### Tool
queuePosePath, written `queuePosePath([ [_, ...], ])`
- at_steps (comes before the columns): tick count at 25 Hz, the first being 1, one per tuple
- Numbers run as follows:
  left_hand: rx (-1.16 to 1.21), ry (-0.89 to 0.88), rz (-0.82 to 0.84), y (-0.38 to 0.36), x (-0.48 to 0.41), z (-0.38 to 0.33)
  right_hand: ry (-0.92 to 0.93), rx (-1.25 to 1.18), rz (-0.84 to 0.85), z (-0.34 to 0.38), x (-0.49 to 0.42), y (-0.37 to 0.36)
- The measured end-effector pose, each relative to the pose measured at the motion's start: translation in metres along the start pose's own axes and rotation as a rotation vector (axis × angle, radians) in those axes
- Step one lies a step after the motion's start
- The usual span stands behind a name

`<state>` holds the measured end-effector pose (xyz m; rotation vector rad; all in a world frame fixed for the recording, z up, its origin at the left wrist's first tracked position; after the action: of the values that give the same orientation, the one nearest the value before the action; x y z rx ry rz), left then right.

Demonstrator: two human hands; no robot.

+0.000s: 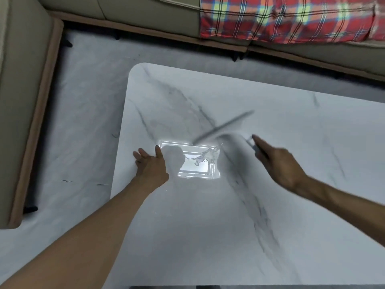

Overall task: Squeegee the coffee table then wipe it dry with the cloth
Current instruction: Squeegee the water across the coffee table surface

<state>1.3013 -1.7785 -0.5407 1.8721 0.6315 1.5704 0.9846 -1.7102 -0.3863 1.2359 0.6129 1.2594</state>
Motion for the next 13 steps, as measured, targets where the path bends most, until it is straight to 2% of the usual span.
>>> queuePosePath([
  [2, -0.007, -0.003, 0.008, -0.001, -0.001, 0.001, 0.004, -0.007, -0.104, 0.013, -0.064, 0.009],
  [6, -0.024, -0.015, 0.011, -0.001, -0.004, 0.000, -0.140, -0.051, -0.132, 0.017, -0.157, 0.000],
  [9, -0.033, -0.023, 0.010, -0.002, -0.003, 0.000, -0.153, -0.009, -0.119, 0.001, -0.133, -0.016],
  [13, -0.039, -0.029, 0.018, 0.001, -0.001, -0.001, -0.163, -0.008, -0.052, -0.032, -0.032, -0.028],
])
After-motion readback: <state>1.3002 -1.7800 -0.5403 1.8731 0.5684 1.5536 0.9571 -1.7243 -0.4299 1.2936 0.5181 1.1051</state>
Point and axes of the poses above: each hand's wrist, its own x-axis away from the middle knuckle, its own y-axis out of the back of the hand, z = x × y, the point moved 10 cm from there along -x, towards the middle knuckle, and after that the axes turned 10 degrees about -z, right-handed, at the moved point
